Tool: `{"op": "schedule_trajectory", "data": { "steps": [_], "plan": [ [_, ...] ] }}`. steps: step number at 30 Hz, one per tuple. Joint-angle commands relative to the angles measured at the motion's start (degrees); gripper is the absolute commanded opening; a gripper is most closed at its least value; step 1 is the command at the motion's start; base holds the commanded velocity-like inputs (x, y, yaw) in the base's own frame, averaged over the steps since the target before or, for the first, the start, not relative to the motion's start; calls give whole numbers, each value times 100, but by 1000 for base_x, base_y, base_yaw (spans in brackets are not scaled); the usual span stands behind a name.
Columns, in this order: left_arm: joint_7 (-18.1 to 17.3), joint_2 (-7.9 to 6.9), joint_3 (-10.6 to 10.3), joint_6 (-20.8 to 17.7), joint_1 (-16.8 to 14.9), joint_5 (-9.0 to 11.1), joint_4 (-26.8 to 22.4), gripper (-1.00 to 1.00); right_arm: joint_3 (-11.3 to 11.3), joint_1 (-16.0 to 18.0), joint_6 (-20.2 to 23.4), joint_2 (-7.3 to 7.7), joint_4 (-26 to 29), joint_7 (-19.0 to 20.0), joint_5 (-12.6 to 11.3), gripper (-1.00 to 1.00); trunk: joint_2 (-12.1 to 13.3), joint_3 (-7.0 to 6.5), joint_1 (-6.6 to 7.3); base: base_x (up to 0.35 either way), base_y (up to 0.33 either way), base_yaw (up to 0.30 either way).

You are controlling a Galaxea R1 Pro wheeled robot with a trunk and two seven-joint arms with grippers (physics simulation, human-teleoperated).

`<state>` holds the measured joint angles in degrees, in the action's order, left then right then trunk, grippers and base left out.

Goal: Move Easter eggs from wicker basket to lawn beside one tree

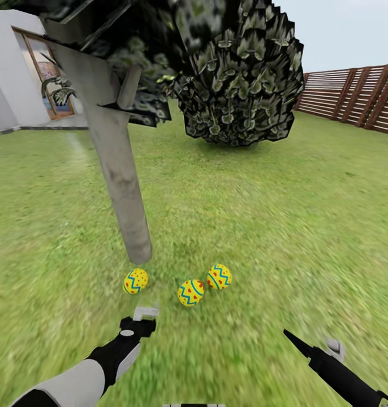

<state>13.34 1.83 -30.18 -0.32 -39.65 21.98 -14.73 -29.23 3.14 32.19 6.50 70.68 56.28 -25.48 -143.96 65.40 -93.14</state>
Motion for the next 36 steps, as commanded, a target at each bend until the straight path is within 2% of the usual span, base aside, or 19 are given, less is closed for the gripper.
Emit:
{"op": "schedule_trajectory", "data": {
  "steps": [1, 9, 18, 36],
  "plan": [
    [40, 2, -50, -3, 24, 43, 43, 100, -4, 3, 42, 0, -2, 6, -25, 100, 0, -19, 7, -335, 0, 0],
    [43, -1, -41, 4, 76, 55, 189, 100, -3, 3, 42, -6, -2, 3, 7, 100, 10, -196, 28, -213, 0, 0],
    [55, -5, -34, 5, 173, 61, 212, 100, -3, 3, 42, -7, -2, 2, 21, 100, 22, -395, 51, -25, 0, 0],
    [-13, -8, -24, 96, 563, 86, 210, 100, 4, 3, 42, -9, -10, -51, 29, 100, 46, -794, 97, -5, 0, 0]
  ]
}}
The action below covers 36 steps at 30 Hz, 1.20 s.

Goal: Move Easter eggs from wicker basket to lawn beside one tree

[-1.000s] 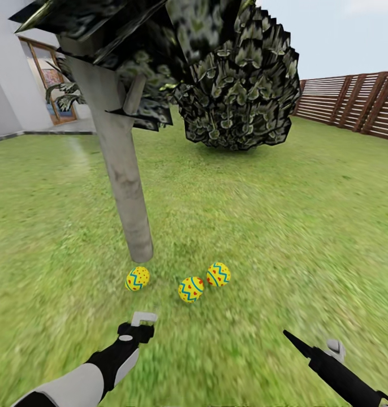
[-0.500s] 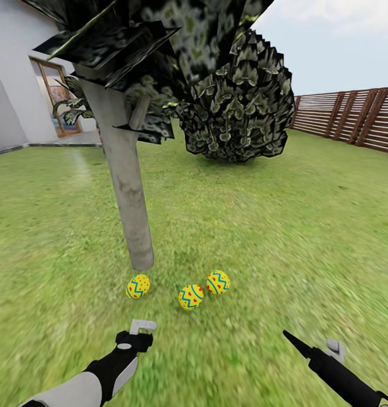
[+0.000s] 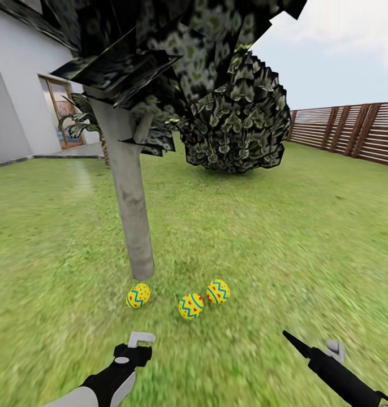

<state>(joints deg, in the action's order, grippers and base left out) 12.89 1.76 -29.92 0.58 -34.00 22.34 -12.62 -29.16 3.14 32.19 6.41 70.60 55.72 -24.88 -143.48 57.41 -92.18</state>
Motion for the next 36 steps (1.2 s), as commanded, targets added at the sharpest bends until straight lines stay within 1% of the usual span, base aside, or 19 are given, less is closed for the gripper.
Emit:
{"op": "schedule_trajectory", "data": {
  "steps": [1, 6, 15, 19, 22, 25, 31, 36],
  "plan": [
    [31, -3, -49, 7, 1, 50, 0, 100, -4, 3, 42, -1, -2, 3, -30, 100, 0, -18, 4, -110, 0, 0],
    [30, -8, -49, 37, 29, 51, 0, 100, -3, 3, 42, -7, -4, -12, -27, 100, 6, -128, 17, -236, 0, 0],
    [29, -11, -49, 70, 68, 51, 3, 100, -2, 3, 42, -8, -12, -20, -26, 100, 18, -328, 40, -325, 0, 0],
    [29, -14, -49, 72, 75, 51, 3, 100, 53, 3, 39, -6, -35, -24, -26, 100, 24, -417, 51, -338, 0, 0],
    [29, -16, -49, 75, 77, 53, 3, 100, 139, 3, 5, -2, -57, -25, -31, 100, 141, -471, 115, -312, 0, 0],
    [29, -14, -49, 89, 77, 53, 4, 100, 165, 3, -132, -3, -78, -21, -47, 100, 261, -525, 181, -151, 0, 0],
    [29, -16, -49, 98, 77, 52, 5, 100, 177, 3, -256, -2, -89, 12, -80, 100, 502, -632, 313, -45, 0, 0],
    [29, -12, -49, 99, 78, 51, 5, 100, 187, 3, -261, 0, -96, -13, -76, 100, 702, -722, 423, -10, 0, 0]
  ]
}}
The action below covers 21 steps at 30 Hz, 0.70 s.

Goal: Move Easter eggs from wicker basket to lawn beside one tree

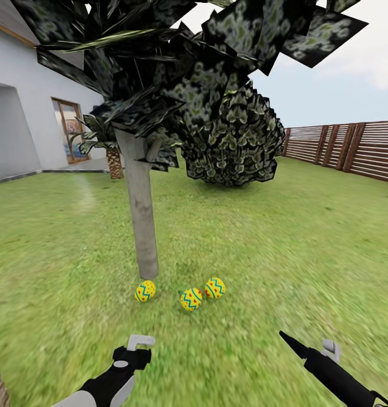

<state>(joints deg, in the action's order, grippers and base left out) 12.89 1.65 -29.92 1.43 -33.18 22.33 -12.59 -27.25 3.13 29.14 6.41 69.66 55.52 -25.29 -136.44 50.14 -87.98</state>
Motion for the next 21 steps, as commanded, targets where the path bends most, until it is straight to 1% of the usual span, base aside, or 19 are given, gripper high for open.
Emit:
{"op": "schedule_trajectory", "data": {
  "steps": [1, 21],
  "plan": [
    [30, -1, -49, 15, -4, 53, 2, 100, -3, 3, 44, 0, -2, 4, -32, 100, 39, -13, 24, -4, 0, 0],
    [30, 0, -49, 18, 31, 53, 2, 100, 3, 3, 22, -8, -5, 5, -26, 100, 841, -372, 463, 0, 0, 0]
  ]
}}
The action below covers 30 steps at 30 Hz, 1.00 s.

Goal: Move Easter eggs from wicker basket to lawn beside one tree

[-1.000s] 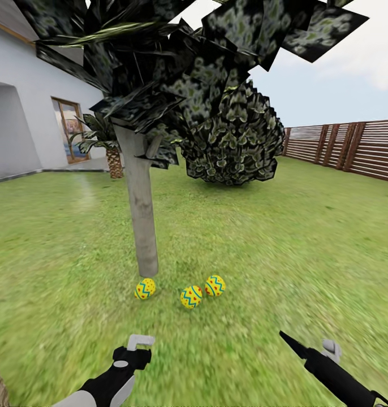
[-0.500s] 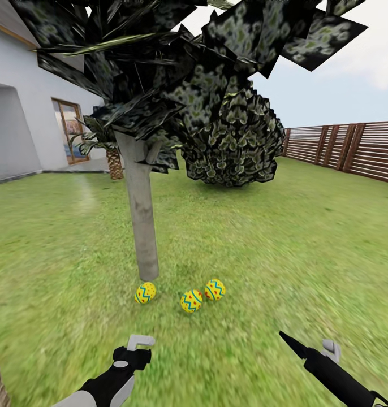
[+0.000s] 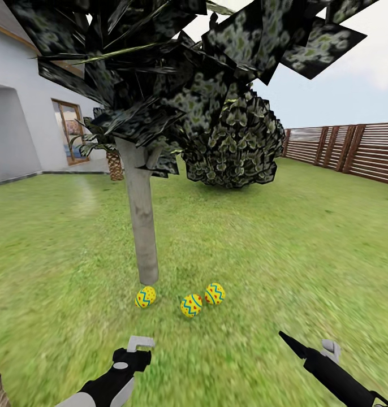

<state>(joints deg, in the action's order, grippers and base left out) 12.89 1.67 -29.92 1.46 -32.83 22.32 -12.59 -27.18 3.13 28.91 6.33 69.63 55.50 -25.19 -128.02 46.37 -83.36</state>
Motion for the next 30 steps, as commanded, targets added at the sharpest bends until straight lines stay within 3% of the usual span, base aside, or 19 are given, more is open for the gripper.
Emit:
{"op": "schedule_trajectory", "data": {
  "steps": [1, 12, 30],
  "plan": [
    [30, -4, -49, 14, -1, 53, 2, 100, -1, 3, 48, 0, -2, 4, -33, 100, 39, -13, 24, 0, 0, 0],
    [30, -6, -49, 19, 4, 53, 2, 100, 257, 11, 55, 8, -158, -17, 1, 100, 480, -210, 265, 0, 0, 0],
    [30, -8, -49, 21, 5, 53, 2, 100, 283, 12, 44, 8, -193, -13, -40, 100, 1202, -533, 661, 0, 0, 0]
  ]
}}
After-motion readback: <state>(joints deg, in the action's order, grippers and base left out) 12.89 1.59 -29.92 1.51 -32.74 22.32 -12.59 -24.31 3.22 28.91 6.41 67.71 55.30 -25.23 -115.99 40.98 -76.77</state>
